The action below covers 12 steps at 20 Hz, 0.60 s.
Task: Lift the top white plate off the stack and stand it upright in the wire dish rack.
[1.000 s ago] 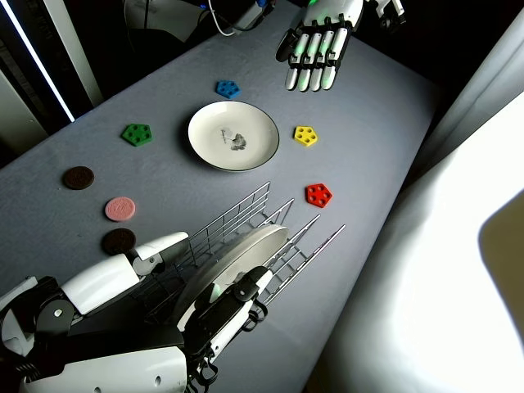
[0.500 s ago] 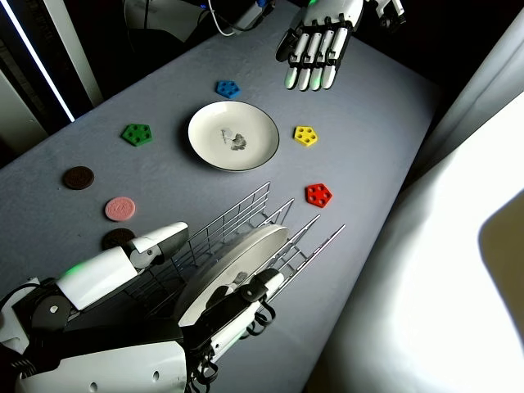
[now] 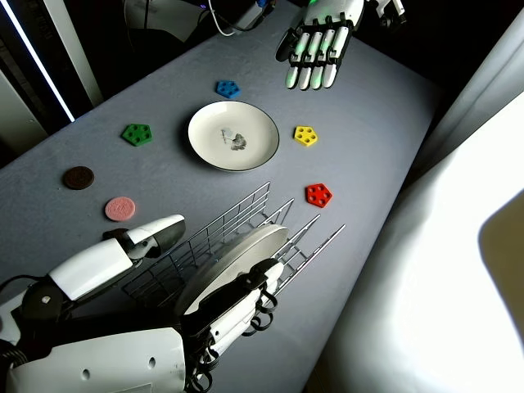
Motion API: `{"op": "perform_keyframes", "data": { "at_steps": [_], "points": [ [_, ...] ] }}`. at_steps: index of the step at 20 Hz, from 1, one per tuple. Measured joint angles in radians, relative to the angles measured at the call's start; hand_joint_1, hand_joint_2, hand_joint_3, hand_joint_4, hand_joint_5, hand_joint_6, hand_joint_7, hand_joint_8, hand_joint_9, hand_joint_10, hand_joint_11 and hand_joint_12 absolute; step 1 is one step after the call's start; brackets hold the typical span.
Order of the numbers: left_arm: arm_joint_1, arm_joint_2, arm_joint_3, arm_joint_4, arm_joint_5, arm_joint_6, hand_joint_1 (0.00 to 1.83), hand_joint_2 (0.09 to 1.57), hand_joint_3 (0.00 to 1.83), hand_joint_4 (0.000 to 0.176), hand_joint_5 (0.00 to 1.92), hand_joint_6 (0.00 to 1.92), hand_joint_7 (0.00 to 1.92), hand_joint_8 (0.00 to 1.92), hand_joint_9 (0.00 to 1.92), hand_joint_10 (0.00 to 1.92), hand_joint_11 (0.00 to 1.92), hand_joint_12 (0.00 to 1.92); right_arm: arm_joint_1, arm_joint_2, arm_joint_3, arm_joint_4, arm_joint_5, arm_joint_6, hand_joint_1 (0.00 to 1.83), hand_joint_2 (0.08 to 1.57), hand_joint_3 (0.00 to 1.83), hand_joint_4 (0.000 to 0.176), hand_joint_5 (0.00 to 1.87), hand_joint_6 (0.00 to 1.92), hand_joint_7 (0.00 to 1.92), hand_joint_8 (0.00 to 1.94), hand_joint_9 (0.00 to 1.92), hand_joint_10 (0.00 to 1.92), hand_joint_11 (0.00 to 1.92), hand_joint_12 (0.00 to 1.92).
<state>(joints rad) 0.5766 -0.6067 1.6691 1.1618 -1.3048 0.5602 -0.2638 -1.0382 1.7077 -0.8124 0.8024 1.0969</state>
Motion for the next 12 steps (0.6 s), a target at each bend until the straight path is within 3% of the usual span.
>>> {"op": "perform_keyframes", "data": {
  "at_steps": [5,6,7,10,12],
  "points": [
    [0.000,0.000,0.000,-0.002,-0.003,0.000,0.06,0.98,0.00,0.000,0.02,0.00,0.05,0.00,0.06,0.00,0.03,0.11,0.018,0.005,0.014,-0.001,0.013,-0.001,1.00,1.01,0.00,0.004,0.51,0.00,0.44,0.00,0.60,0.00,0.79,0.09],
    [0.000,0.000,0.000,-0.003,-0.005,0.000,0.05,0.98,0.00,0.000,0.00,0.00,0.03,0.00,0.03,0.00,0.02,0.10,0.022,0.005,0.018,-0.004,0.014,-0.002,0.99,1.01,0.00,0.010,0.50,0.00,0.43,0.00,0.61,0.00,0.80,0.09],
    [0.000,0.000,0.000,-0.003,-0.005,0.000,0.03,0.97,0.00,0.000,0.03,0.01,0.06,0.01,0.06,0.01,0.04,0.11,0.025,0.006,0.020,-0.007,0.011,-0.002,0.96,1.01,0.00,0.033,0.48,0.00,0.46,0.01,0.61,0.00,0.79,0.09],
    [0.000,0.000,0.000,-0.004,-0.006,0.000,0.04,0.98,0.00,0.000,0.02,0.01,0.06,0.01,0.07,0.01,0.04,0.11,0.025,0.009,0.023,-0.002,0.017,-0.002,0.94,1.01,0.00,0.040,0.45,0.00,0.43,0.00,0.57,0.00,0.78,0.09],
    [0.000,0.000,0.000,-0.004,-0.006,0.000,0.05,0.97,0.00,0.000,0.04,0.01,0.07,0.01,0.07,0.01,0.05,0.12,0.025,0.020,0.019,-0.011,0.024,-0.002,0.90,1.02,0.00,0.065,0.39,0.00,0.39,0.00,0.54,0.00,0.74,0.08]
  ]
}}
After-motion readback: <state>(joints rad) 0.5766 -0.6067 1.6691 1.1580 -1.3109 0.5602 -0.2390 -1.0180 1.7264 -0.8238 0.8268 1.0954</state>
